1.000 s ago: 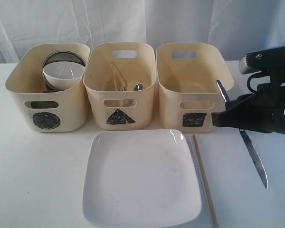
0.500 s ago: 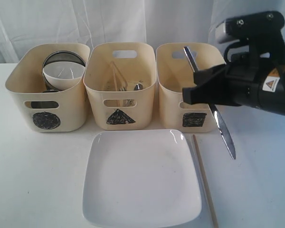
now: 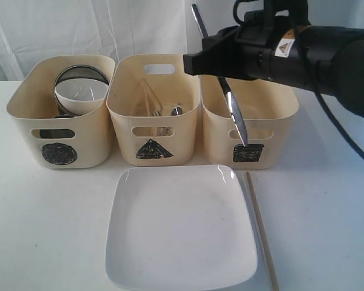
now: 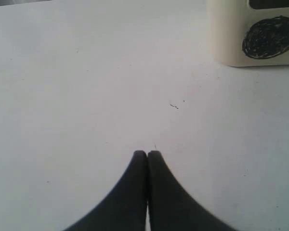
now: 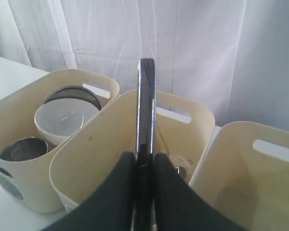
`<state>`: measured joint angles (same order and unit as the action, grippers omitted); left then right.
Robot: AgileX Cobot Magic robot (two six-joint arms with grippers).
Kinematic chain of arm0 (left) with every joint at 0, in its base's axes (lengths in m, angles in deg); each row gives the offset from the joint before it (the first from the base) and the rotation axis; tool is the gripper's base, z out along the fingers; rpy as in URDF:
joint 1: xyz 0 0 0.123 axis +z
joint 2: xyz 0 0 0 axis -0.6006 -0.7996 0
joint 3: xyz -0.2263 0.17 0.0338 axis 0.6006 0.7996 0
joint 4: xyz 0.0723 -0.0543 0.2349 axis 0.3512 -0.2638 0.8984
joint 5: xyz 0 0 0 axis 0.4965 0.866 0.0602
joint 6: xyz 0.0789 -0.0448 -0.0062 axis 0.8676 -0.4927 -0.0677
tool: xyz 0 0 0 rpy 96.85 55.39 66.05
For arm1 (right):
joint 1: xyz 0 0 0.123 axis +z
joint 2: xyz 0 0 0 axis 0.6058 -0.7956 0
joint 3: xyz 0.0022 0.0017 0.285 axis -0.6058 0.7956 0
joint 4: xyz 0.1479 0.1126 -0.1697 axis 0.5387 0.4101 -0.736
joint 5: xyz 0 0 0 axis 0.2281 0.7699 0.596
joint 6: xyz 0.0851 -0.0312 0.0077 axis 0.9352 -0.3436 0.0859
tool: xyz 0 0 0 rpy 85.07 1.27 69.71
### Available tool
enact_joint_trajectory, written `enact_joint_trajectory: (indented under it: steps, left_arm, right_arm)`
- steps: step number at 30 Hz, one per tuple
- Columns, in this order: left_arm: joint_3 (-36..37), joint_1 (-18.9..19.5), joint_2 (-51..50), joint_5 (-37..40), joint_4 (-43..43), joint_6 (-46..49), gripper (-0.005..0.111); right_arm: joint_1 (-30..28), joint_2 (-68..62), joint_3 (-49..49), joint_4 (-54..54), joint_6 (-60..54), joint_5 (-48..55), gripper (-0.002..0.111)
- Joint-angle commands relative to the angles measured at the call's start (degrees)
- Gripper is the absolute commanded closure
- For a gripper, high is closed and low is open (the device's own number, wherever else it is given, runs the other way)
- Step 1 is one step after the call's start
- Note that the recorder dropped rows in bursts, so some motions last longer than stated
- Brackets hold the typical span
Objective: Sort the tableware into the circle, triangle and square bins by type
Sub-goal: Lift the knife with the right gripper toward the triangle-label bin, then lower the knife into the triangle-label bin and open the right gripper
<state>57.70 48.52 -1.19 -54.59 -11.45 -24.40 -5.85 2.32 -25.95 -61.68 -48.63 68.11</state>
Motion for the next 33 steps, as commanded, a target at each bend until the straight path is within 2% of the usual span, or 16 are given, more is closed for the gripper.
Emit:
enact_joint_trajectory:
  steps: [1,13,21,33]
  left_arm:
    - [0.28,-0.34,0.22,-0.15,-0.63,-0.14,0.107]
    - [0.28,-0.34,0.22,-0.15,-0.63,-0.14,0.107]
    - [0.28,-0.34,0.22,-0.15,-0.63,-0.14,0.107]
    - [0.28,-0.34,0.22,-0.15,-0.63,-0.14,0.107]
  right_arm:
    - [0.11,-4.90,-4.66,0.32,0.11,-3.78,0.108]
    - [0.11,-18.00,-16.54,0.00,0.11,-11.97,0.108]
    - [0.11,-25.14,-23.37,0.00,0.11,-12.57,0.108]
    - [-0.02,-34.88,-28.40,0.32,-0.39,-16.50,0.108]
